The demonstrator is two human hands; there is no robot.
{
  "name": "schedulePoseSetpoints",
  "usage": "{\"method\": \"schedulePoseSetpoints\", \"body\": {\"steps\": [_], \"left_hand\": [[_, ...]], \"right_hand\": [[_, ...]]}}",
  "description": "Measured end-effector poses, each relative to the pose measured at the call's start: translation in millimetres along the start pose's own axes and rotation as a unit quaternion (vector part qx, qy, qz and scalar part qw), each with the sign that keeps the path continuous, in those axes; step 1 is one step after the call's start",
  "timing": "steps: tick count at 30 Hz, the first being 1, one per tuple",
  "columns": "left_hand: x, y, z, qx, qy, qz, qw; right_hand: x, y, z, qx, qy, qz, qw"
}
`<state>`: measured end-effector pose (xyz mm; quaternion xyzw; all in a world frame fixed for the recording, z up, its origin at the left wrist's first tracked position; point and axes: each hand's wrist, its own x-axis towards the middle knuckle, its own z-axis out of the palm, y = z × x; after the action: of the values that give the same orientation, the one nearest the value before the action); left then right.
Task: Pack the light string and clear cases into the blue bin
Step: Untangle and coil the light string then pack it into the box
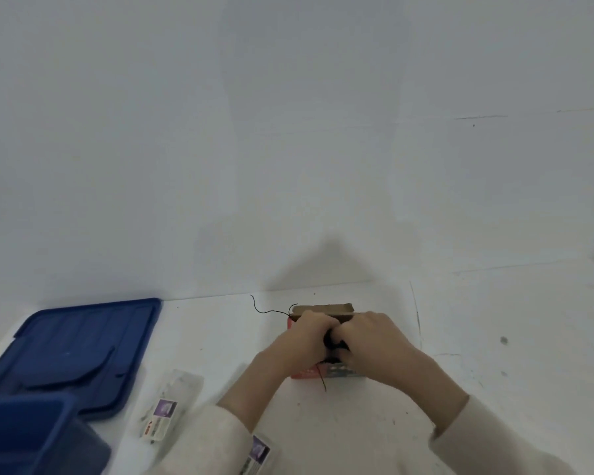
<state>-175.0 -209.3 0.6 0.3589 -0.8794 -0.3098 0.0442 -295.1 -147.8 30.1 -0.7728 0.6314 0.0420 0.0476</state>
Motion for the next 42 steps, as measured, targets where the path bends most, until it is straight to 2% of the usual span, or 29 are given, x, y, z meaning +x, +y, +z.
{"method": "schedulePoseSetpoints", "body": {"steps": [3,4,6,8,9,10,12,13,14,17,20,23,26,28,30,34,37,39,42], "left_hand": [[-8,2,-17,0.015,-0.021,0.0,1.0],[-12,1,-27,-0.005,-0.004,0.001,1.0],[-21,2,-49,-0.078,0.127,-0.017,0.989],[-28,-8,-62,-0.028,0.281,-0.054,0.958],[-29,-15,-64,0.019,0.279,-0.079,0.957],[-32,-19,-66,0.048,0.224,-0.1,0.968],[-37,-28,-60,0.042,0.067,-0.127,0.989],[-40,-31,-57,0.023,0.022,-0.14,0.99],[-43,-34,-56,0.014,0.012,-0.149,0.989],[-48,-32,-59,0.028,0.063,-0.152,0.986],[-46,-9,-63,0.0,0.11,-0.089,0.99],[-31,6,-47,0.052,0.055,-0.042,0.996],[-13,7,-20,0.122,-0.035,-0.079,0.989],[-5,10,-14,0.148,-0.061,-0.095,0.983],[0,13,-15,0.168,-0.068,-0.095,0.979],[8,14,-21,0.188,-0.062,-0.074,0.977],[8,14,-21,0.193,-0.062,-0.066,0.977],[5,12,-20,0.187,-0.053,-0.053,0.98],[-4,8,-19,0.16,-0.028,-0.025,0.986]], "right_hand": [[14,-6,-4,-0.057,-0.064,-0.004,0.996],[18,-7,-4,-0.057,-0.076,-0.003,0.995],[26,-9,-5,-0.049,-0.099,-0.003,0.994],[32,-12,-6,-0.059,-0.118,-0.014,0.991],[34,-13,-7,-0.065,-0.121,-0.019,0.99],[36,-14,-7,-0.069,-0.121,-0.021,0.99],[37,-14,-5,-0.069,-0.119,-0.021,0.99],[37,-13,-3,-0.066,-0.117,-0.022,0.991],[37,-12,-2,-0.062,-0.114,-0.024,0.991],[36,-10,1,-0.054,-0.112,-0.023,0.992],[35,-11,1,-0.038,-0.113,-0.005,0.993],[32,-11,1,-0.005,-0.106,0.007,0.994],[26,-6,1,0.023,-0.114,0.007,0.993],[21,2,0,0.08,-0.128,0.009,0.988],[13,10,-7,0.141,-0.115,0.007,0.983],[-9,16,-26,0.225,-0.034,-0.028,0.973],[-18,1,-17,0.186,-0.063,-0.062,0.979],[-14,-8,-6,0.142,-0.036,-0.062,0.987],[-2,0,-8,0.215,-0.045,-0.019,0.975]]}}
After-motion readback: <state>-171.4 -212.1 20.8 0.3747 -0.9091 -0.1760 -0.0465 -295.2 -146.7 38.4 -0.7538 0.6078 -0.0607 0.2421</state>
